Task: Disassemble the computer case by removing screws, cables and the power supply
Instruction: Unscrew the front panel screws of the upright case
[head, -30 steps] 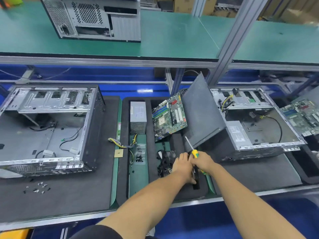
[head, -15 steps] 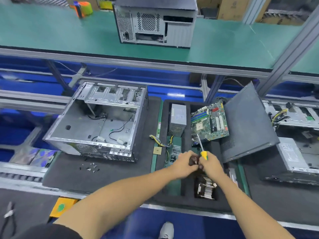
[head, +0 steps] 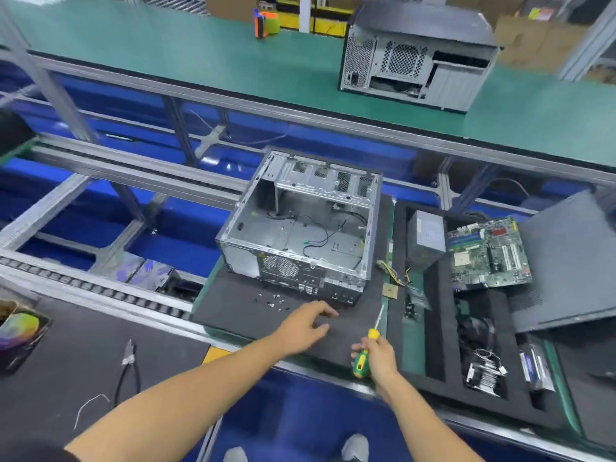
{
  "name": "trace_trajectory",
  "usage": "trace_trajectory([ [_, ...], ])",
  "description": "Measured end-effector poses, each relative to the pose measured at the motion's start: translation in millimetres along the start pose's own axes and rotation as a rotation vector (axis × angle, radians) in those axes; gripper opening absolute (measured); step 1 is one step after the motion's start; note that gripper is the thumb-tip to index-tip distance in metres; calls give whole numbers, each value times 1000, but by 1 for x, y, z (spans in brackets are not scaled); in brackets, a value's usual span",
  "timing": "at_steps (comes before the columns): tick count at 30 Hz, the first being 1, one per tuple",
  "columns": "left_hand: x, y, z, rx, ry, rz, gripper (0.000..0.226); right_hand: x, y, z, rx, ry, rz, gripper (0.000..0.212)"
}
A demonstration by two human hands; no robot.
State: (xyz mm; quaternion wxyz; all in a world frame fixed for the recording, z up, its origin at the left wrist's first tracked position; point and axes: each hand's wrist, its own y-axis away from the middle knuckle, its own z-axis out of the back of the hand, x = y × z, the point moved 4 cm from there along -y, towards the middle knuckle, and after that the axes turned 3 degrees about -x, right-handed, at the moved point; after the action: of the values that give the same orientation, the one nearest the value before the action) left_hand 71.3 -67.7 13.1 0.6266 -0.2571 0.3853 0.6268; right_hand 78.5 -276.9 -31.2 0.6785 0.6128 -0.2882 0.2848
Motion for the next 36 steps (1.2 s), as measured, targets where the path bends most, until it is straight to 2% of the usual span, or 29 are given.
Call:
trace_trajectory([
  [7, 68, 70, 51, -133, -96, -27, 34, -23, 30, -59, -66, 102, 79, 9],
  [11, 113, 112, 62, -203, -184, 25, 34, -39, 47, -85, -70, 150, 146, 12],
  [15, 148, 140, 75, -53, -315, 102, 29, -54, 59, -101, -74, 129, 118, 21],
  [20, 183, 163, 92, 81, -329, 201, 30, -71, 71, -116, -30, 215, 89, 22],
  [24, 186, 167, 95, 113, -323, 247, 25, -81, 76, -118, -9, 268, 72, 17],
  [31, 179, 149, 94, -69, -236, 574, 13, -85, 78, -119, -9, 283, 60, 13],
  [36, 177, 141, 91, -118, -151, 679, 26, -84, 78, -121, -20, 279, 61, 10],
])
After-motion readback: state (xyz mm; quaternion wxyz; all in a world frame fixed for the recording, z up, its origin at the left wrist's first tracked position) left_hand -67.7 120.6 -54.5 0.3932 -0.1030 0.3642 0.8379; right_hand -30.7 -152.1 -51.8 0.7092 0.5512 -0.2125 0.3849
